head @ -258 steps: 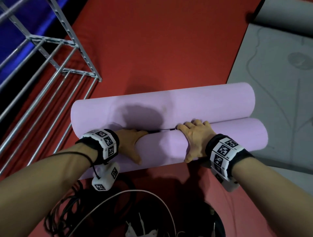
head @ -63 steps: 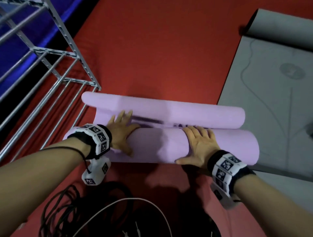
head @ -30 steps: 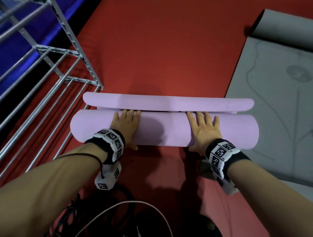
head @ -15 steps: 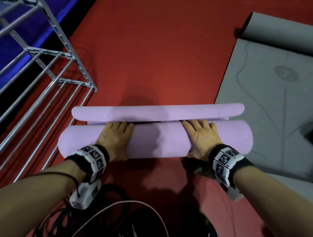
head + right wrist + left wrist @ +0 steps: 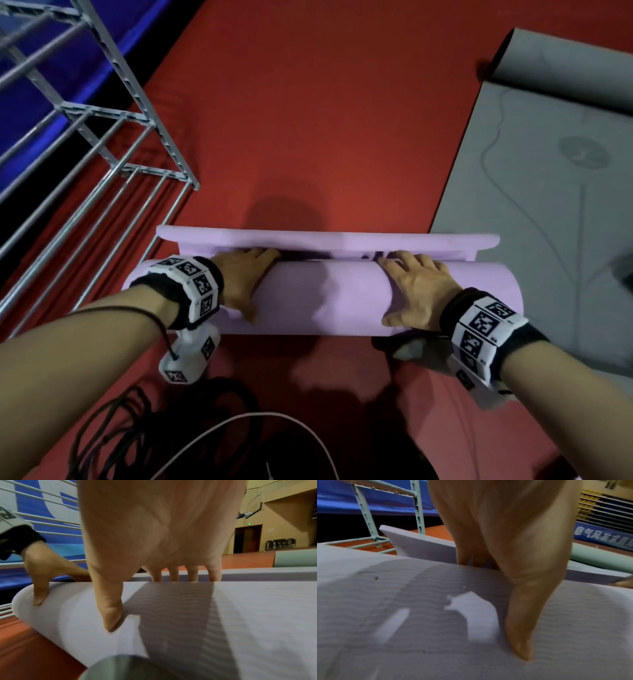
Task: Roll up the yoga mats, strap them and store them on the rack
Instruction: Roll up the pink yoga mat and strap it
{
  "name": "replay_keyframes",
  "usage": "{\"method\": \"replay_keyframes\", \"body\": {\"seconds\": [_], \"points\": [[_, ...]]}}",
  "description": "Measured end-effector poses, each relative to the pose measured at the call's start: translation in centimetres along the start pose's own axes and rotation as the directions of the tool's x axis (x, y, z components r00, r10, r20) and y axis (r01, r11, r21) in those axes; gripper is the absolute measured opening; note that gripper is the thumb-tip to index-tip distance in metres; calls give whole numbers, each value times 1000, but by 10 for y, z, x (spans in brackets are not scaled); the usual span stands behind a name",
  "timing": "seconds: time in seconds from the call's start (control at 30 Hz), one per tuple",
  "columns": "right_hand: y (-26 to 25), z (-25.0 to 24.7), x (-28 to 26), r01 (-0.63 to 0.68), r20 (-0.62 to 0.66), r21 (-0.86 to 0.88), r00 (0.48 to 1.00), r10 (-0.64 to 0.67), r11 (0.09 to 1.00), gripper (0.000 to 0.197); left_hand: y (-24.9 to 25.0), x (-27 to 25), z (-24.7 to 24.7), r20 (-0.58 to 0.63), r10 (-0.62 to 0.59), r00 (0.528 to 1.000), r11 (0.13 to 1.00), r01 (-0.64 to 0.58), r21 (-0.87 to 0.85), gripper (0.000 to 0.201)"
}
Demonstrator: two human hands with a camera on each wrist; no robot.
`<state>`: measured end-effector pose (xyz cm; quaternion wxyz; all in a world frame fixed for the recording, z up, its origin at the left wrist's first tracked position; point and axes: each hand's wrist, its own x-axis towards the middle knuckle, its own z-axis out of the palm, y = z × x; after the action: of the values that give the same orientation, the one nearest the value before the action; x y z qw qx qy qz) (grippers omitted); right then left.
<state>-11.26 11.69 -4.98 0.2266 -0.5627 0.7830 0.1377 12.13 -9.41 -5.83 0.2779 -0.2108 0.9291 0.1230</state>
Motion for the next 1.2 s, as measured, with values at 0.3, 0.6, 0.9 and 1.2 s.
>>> {"method": "replay_keyframes", "body": {"seconds": [0.3, 0.6, 0.9, 1.2], "points": [[-19, 10, -13, 33, -169, -107, 984, -51, 994, 91, -23, -7, 13, -221, 74, 972, 985, -107, -139, 107], [-33, 10, 32, -108, -103, -227, 991, 87, 968, 134, 1, 10, 9, -46, -166, 985, 984, 168, 58, 134], [-21, 6, 25, -57, -137, -214, 990, 27, 975, 125, 4, 8, 5, -101, -158, 982, 974, 172, 148, 130], [-19, 19, -8, 5, -54, -163, 998, -13, 987, 129, 5, -5, 15, -36, -13, 999, 994, 17, 108, 127]]}}
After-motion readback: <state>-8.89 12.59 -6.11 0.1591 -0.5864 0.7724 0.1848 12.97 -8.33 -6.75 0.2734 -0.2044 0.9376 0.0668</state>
